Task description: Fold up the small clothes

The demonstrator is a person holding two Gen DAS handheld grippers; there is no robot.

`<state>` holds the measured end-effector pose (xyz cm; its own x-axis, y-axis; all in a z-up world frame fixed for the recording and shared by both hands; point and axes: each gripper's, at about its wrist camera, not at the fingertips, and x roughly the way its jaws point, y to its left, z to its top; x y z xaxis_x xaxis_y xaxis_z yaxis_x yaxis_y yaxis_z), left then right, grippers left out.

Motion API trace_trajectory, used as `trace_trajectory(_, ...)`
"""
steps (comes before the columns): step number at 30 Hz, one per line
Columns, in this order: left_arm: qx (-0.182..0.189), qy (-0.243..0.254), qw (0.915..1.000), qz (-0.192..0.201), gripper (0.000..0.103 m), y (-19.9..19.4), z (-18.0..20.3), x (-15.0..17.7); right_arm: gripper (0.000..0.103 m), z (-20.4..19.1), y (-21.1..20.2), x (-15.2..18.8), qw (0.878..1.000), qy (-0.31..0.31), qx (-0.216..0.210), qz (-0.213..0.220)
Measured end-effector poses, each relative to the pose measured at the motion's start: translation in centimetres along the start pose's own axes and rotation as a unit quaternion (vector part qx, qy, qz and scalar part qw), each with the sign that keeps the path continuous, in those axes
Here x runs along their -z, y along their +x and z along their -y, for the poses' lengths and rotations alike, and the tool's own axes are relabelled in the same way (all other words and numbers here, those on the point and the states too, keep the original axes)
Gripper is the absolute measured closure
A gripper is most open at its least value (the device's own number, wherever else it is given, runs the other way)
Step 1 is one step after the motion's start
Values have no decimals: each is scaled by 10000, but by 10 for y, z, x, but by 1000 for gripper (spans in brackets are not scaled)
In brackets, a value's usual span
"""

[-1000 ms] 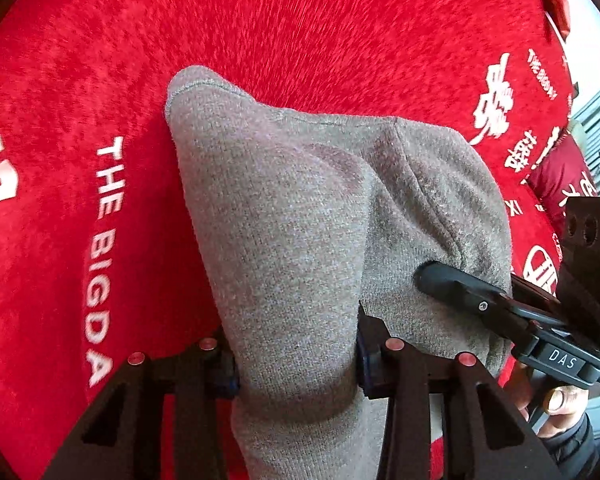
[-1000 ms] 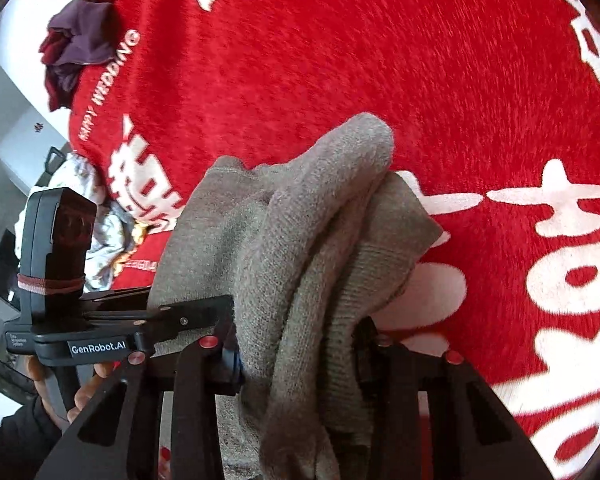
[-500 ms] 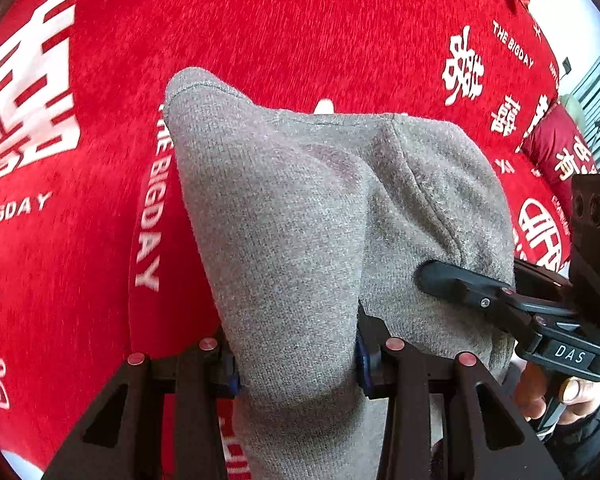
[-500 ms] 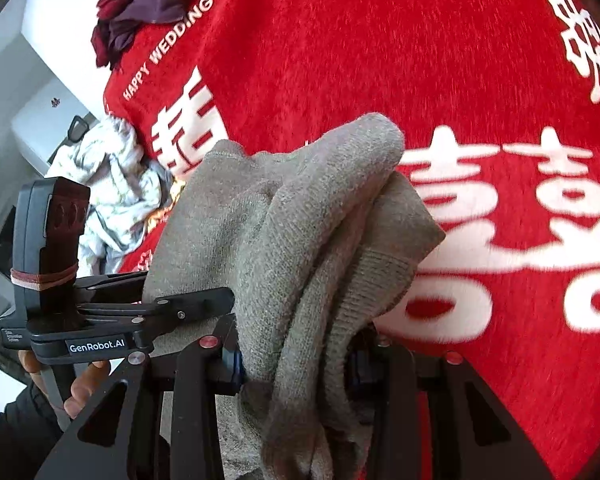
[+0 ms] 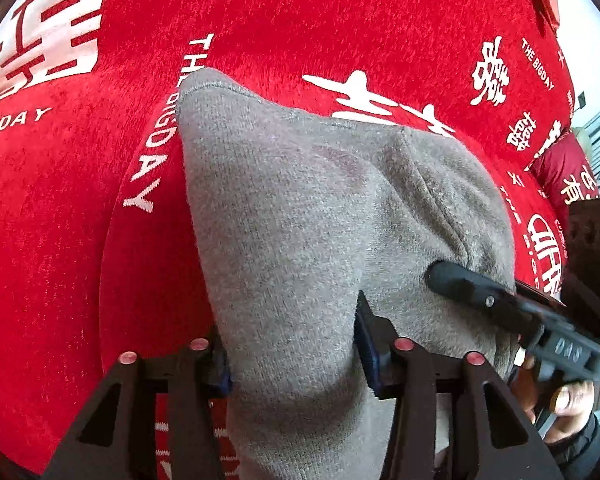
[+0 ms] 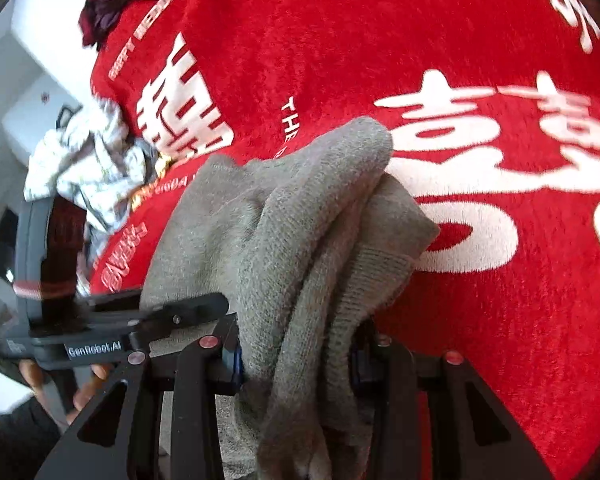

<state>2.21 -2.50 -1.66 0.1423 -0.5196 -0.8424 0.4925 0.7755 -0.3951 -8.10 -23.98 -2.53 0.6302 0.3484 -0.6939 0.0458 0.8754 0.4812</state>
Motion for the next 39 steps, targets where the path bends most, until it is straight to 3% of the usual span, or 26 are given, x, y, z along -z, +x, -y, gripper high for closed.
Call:
trace_trajectory(2, -182, 22, 9998, -47, 29, 2, -2, 2, 54, 9, 1, 0, 9997, 221, 71, -93)
trace_trajectory(4, -374, 58, 9993, -34, 27, -3, -5, 6, 36, 19, -3, 0, 9985, 485, 200, -151)
trace_trajectory(8, -600, 43, 9982, -6, 27, -26, -13, 15, 34, 24, -46, 7, 9963, 596, 560, 275)
trace_trajectory(11, -829, 30, 9964, 186, 27, -47, -15, 29, 32, -6, -80, 19, 9953, 68, 747, 609)
trace_trajectory(12, -879, 89, 9958, 231, 27, -53, -12, 35, 27, -16, -85, 24, 9949, -113, 767, 640)
trace_trajectory(13, -918, 153, 9953, 266, 27, -56, -9, 39, 23, -30, -88, 31, 9942, -376, 773, 641)
trace_trajectory(17, -1124, 427, 9920, 396, 27, -61, 4, 56, 23, -74, -77, 65, 9870, -1306, 913, 225)
trace_trajectory(20, -1474, 711, 9863, 186, 27, -46, 9, 69, 23, -67, -65, 78, 9924, -1021, 686, -31)
trace_trajectory(22, -1439, 727, 9869, -10, 27, -36, 8, 74, 23, -55, -66, 76, 9961, -715, 521, -66)
trace_trajectory(25, -1549, 796, 9840, -369, 27, -21, 3, 79, 23, -44, -73, 52, 9973, -553, 432, 198)
trace_trajectory(29, -1401, 734, 9871, -240, 27, -33, 5, 75, 23, -32, -59, -5, 9950, -549, 751, 358)
trace_trajectory(33, -1393, 719, 9875, -152, 27, -39, 6, 64, 23, -17, -19, -49, 9921, -500, 1147, 116)
trace_trajectory(35, -1349, 659, 9886, -122, 27, -40, 6, 58, 23, -6, 3, -65, 9934, -281, 1104, -128)
trace_trajectory(36, -1339, 632, 9889, -103, 27, -41, 5, 52, 29, -6, 8, -68, 9946, -215, 988, -213)
trace_trajectory(37, -1364, 601, 9888, -95, 27, -40, 5, 48, 49, -6, 15, -72, 9958, -216, 808, -367)
trace_trajectory(39, -1386, 494, 9891, -96, 27, -37, 1, 39, 70, -12, 18, -76, 9932, -438, 1003, -398)
